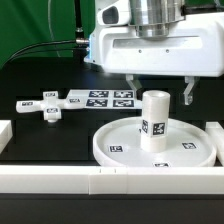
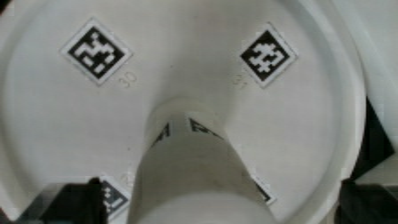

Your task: Assemble round table

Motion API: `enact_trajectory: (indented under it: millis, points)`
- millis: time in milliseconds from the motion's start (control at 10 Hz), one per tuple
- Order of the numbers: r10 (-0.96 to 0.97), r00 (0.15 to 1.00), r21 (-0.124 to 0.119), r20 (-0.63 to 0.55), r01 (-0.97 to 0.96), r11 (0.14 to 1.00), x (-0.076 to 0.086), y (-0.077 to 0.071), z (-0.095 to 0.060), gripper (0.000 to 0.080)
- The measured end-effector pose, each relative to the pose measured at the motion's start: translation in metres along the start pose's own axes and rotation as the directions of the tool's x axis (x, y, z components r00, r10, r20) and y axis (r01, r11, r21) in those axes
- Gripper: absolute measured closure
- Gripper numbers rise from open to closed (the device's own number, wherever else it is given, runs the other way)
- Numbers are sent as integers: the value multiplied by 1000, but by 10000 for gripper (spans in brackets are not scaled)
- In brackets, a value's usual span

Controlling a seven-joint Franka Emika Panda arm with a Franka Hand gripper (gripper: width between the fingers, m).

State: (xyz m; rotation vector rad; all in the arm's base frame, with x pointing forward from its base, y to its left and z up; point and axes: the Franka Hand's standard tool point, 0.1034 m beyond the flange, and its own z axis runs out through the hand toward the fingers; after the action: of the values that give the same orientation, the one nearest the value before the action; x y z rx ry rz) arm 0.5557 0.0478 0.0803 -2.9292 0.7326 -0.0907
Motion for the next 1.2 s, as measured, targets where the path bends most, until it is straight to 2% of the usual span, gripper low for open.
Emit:
enact_trajectory:
  millis: [100, 600, 700, 800, 900, 1000, 1200]
  points:
    - [-146, 989, -14, 2, 146, 989, -2, 2, 1, 150]
    - [-474, 881, -15, 11, 474, 881, -5, 7, 0, 150]
    - [-581, 814, -20, 9, 582, 813, -4, 8, 1, 150]
    - [-738, 675, -48, -9, 737, 675, 0, 10, 5, 150]
    - [-826, 564, -58, 8, 825, 563, -2, 16, 7, 150]
    - [-885, 465, -63, 25, 884, 463, -2, 28, 4, 150]
    - [-958, 284, -53, 50, 958, 281, 2, 61, -1, 150]
